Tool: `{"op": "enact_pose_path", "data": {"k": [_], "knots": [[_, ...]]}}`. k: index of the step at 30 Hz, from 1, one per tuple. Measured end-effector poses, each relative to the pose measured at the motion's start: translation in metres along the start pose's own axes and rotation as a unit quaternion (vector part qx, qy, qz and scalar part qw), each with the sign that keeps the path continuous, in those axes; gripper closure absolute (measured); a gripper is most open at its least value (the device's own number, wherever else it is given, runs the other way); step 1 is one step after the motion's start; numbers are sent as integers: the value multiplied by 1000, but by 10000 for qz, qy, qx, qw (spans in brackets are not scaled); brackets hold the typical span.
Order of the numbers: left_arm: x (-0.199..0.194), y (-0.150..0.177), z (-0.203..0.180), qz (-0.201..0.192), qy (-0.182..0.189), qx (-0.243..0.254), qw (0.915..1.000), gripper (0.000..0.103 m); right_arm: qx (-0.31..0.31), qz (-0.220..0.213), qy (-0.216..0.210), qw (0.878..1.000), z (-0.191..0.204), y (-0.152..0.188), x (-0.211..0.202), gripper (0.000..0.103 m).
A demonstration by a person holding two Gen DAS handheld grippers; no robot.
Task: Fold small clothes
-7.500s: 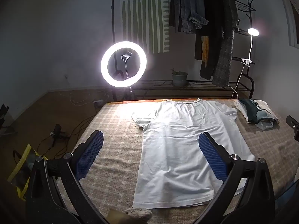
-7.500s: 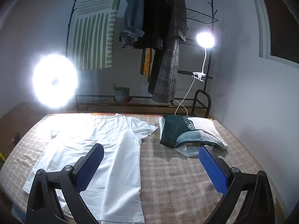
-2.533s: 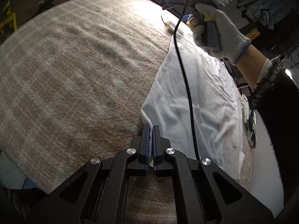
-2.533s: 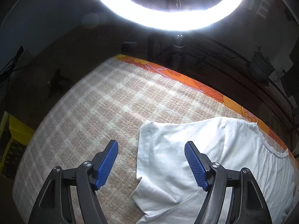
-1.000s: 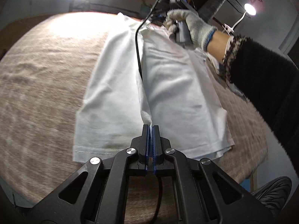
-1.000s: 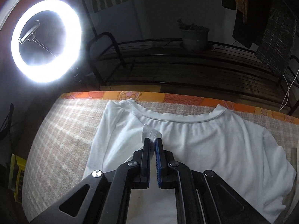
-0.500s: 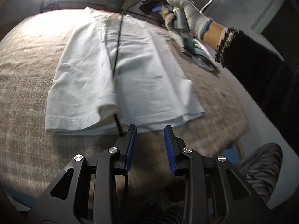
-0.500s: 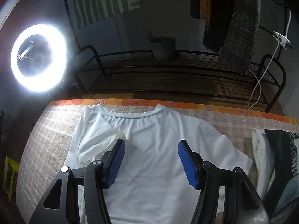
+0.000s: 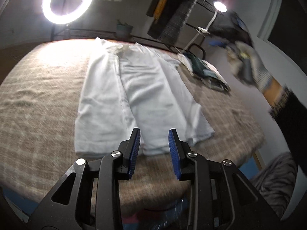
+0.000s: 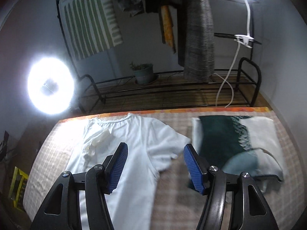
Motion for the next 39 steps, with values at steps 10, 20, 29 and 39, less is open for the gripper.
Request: {"op": "enact_pose_path", "data": {"k": [10, 20, 29, 39], "knots": [[49, -20, -48, 305, 237, 393, 9985, 73, 258, -252, -346, 9988, -70, 48, -54, 40], [133, -11, -143, 1195, 501, 1310, 9829, 48, 469, 161, -614, 9969, -110, 73, -35, 40], [174, -8, -156, 1343, -215, 1608, 9776, 51, 555, 677, -1291, 9878, -83, 66, 29, 39], [159, -36, -121, 1280, 694, 325, 9888, 100, 638, 1216, -1348, 9813, -33, 47, 125, 39]]}}
Point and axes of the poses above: each gripper's, at about its wrist camera, not at the fingertips, and x roughly the way its jaws point, z to its left, y to its underside, the point moved 4 cm from there along x, roughly the way its jaws point, and after that the axes turned 10 degrees about z, right-handed, at the moved point
